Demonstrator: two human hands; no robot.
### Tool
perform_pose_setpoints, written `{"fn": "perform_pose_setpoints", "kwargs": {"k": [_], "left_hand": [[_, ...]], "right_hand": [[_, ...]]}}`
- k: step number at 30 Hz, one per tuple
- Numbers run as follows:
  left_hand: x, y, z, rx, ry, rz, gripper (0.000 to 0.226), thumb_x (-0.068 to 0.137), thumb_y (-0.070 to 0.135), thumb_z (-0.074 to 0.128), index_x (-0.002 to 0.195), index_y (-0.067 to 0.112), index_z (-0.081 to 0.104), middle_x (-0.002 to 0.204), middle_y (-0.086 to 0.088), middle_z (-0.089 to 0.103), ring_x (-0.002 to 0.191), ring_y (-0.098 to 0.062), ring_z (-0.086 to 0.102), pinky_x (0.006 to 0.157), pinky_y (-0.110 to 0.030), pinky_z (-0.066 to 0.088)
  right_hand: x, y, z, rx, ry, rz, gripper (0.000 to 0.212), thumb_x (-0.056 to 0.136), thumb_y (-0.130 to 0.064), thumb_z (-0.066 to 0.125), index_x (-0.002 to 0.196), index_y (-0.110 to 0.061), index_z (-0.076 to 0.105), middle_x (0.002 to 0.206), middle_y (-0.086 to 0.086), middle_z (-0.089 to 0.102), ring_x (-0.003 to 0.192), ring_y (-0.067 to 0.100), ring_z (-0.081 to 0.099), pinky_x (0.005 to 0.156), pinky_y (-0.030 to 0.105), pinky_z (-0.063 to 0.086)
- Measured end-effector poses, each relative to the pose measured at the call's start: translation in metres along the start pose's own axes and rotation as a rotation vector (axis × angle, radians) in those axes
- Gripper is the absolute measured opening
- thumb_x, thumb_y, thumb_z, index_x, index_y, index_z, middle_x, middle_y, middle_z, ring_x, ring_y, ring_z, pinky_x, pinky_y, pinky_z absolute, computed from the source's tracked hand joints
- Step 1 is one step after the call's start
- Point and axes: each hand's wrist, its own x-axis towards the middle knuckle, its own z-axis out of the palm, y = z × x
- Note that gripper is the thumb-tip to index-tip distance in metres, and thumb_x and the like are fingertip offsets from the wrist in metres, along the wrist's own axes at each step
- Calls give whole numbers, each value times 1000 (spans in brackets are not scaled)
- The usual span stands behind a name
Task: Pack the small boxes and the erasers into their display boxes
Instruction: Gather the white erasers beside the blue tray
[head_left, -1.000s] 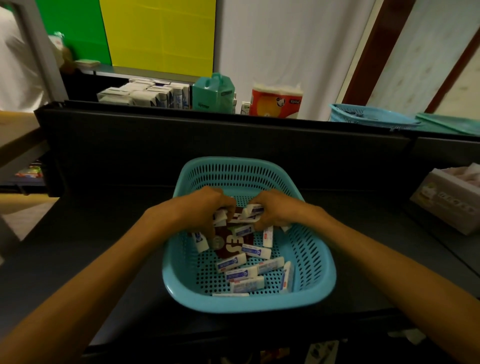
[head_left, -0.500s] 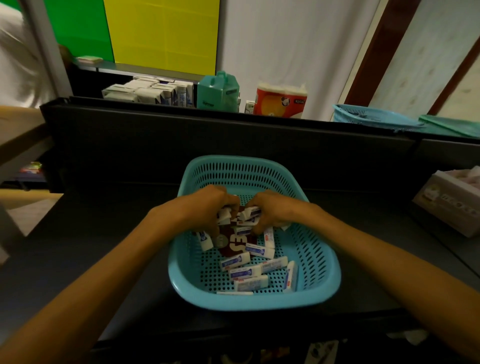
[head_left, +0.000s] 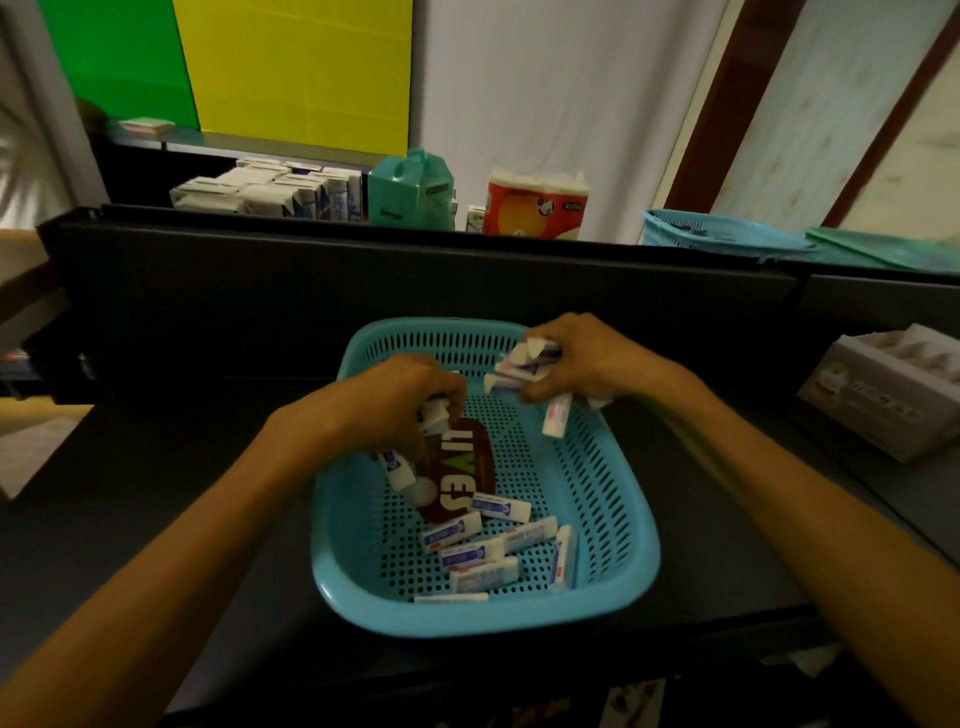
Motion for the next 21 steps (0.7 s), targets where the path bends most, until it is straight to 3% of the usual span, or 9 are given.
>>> {"fn": "perform_pose_setpoints", "kwargs": {"k": [5, 9, 12, 21], "left_hand": [[12, 31, -20, 42, 29, 73, 47, 66, 14, 82, 99, 33, 54, 99, 11, 46, 88, -10, 52, 62, -20, 51], [28, 76, -31, 61, 44, 129, 46, 68, 11, 80, 99, 32, 53, 103, 9, 45, 91, -10, 51, 70, -23, 54], [45, 117, -26, 85, 51, 179, 47, 67, 11, 79, 95, 37, 51, 103, 10, 45, 91, -9, 51, 70, -24, 54], [114, 277, 33, 107, -10, 310, 48, 66, 10, 78, 92, 39, 50, 100, 10, 45, 88, -9, 49, 70, -22, 49]], "right_hand": [[-34, 20, -42, 32, 103, 24, 27, 75, -23, 77, 100, -24, 65, 92, -10, 66, 83, 0, 62, 65, 13, 42], [-71, 57, -65, 39, 178, 60, 29, 75, -23, 78, 101, -22, 65, 93, -10, 64, 86, 2, 60, 71, 17, 44], [-107, 93, -77, 29, 218, 64, 27, 73, -24, 79, 98, -22, 67, 92, -7, 67, 86, 4, 63, 77, 23, 49], [-246, 241, -110, 73, 315, 227, 21, 70, -20, 83, 85, -20, 69, 81, -6, 69, 74, 4, 63, 70, 27, 50]]}}
